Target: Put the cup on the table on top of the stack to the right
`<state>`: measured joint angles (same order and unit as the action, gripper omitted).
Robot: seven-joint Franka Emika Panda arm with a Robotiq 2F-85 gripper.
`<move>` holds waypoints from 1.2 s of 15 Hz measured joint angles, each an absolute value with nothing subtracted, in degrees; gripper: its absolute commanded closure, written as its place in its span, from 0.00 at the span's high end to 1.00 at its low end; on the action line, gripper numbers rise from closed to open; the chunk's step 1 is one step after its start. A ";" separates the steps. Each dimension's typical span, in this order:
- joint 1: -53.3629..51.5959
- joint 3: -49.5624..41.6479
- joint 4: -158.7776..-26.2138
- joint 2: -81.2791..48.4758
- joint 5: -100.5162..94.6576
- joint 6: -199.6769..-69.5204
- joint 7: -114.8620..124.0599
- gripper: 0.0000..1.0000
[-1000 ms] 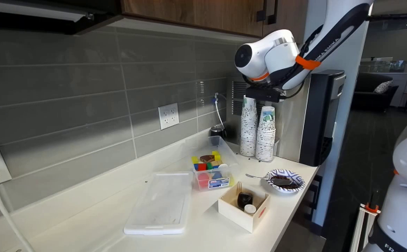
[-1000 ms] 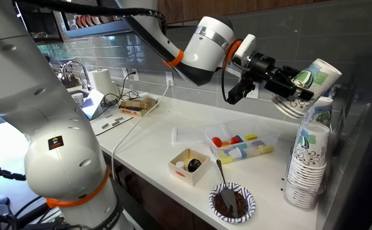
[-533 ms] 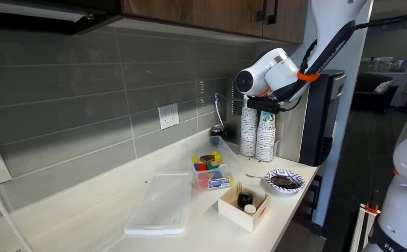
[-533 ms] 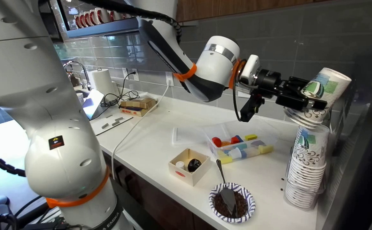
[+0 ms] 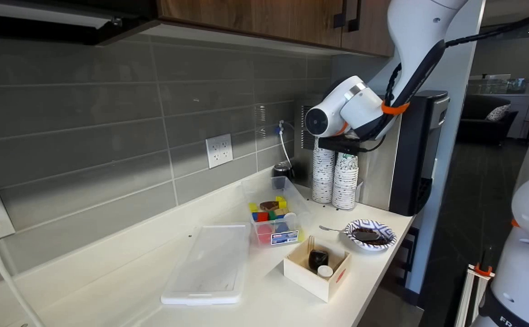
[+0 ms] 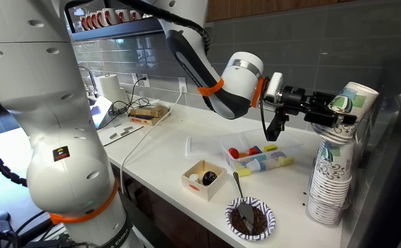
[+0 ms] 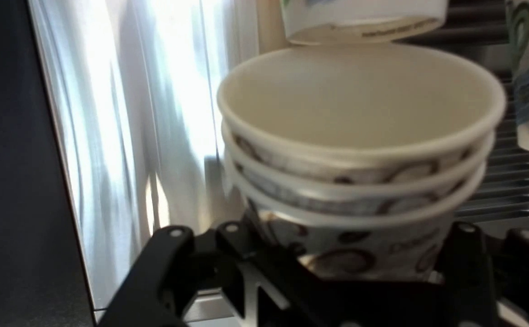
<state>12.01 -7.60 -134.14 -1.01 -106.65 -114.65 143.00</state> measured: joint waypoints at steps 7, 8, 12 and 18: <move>11.91 -7.68 -131.23 -3.40 -110.89 -113.64 144.69 0.44; 11.91 -7.73 -130.95 -3.94 -111.49 -113.15 144.76 0.44; 11.92 -8.05 -130.49 -5.93 -112.32 -111.67 144.87 0.44; 11.93 -8.23 -130.48 -8.22 -112.75 -110.68 145.15 0.44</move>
